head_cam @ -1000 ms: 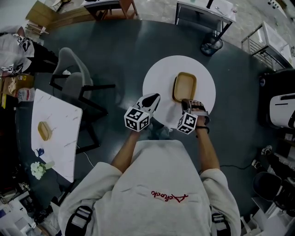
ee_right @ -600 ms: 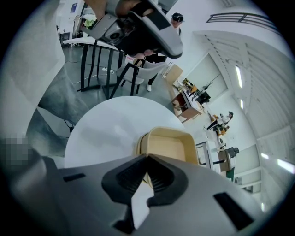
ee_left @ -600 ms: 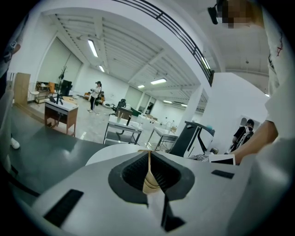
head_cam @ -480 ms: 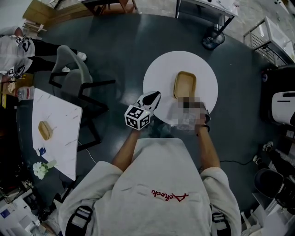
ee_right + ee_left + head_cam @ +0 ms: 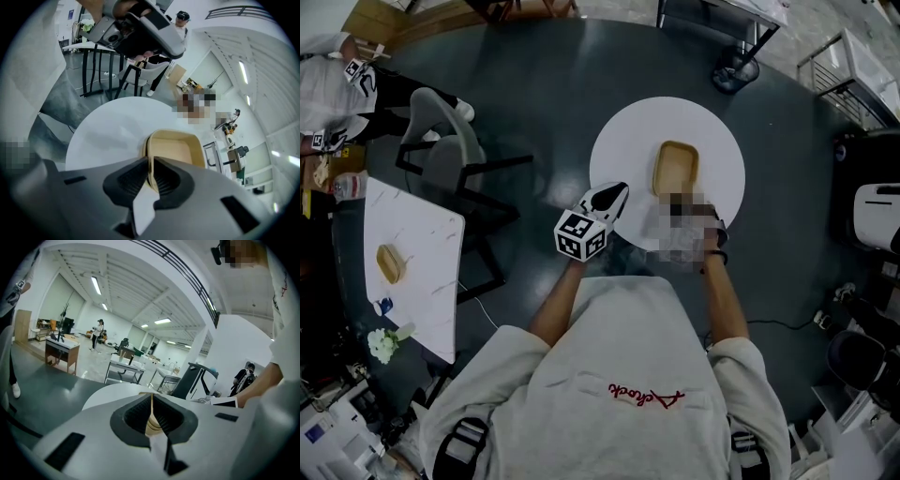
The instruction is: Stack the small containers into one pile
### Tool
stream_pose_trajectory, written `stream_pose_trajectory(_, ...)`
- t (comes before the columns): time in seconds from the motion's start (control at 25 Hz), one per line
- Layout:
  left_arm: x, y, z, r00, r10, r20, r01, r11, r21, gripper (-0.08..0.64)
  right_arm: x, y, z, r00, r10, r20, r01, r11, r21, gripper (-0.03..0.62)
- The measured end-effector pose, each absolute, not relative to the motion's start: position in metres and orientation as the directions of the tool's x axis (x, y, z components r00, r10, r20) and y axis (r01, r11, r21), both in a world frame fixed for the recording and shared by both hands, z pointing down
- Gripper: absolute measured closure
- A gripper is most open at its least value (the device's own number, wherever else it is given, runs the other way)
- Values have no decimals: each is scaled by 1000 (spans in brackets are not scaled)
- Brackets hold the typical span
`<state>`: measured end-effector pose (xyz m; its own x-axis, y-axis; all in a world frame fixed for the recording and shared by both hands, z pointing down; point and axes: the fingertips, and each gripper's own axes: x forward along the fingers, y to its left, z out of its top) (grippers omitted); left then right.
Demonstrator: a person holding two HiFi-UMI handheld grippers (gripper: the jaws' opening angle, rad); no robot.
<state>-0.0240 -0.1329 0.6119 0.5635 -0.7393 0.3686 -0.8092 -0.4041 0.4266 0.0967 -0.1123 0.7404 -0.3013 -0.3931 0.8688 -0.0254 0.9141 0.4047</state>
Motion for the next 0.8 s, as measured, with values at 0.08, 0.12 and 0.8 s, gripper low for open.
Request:
stream_pose_trajectory(0.08, -22, -133, 613, 566, -737, 368, -807, -406, 428, 537, 96, -111, 740, -312, -386, 868, -30, 917, 397, 561)
stream_pose_trajectory(0.12, -22, -132, 613, 568, -736, 368, -806, -407, 429, 537, 96, -111, 740, -316, -383, 868, -32, 918, 394, 557)
stream_pose_trajectory(0.8, -11, -132, 596, 582, -738, 342, -800, -445, 402, 537, 95, -118, 709, -358, -461, 812, -136, 886, 444, 535)
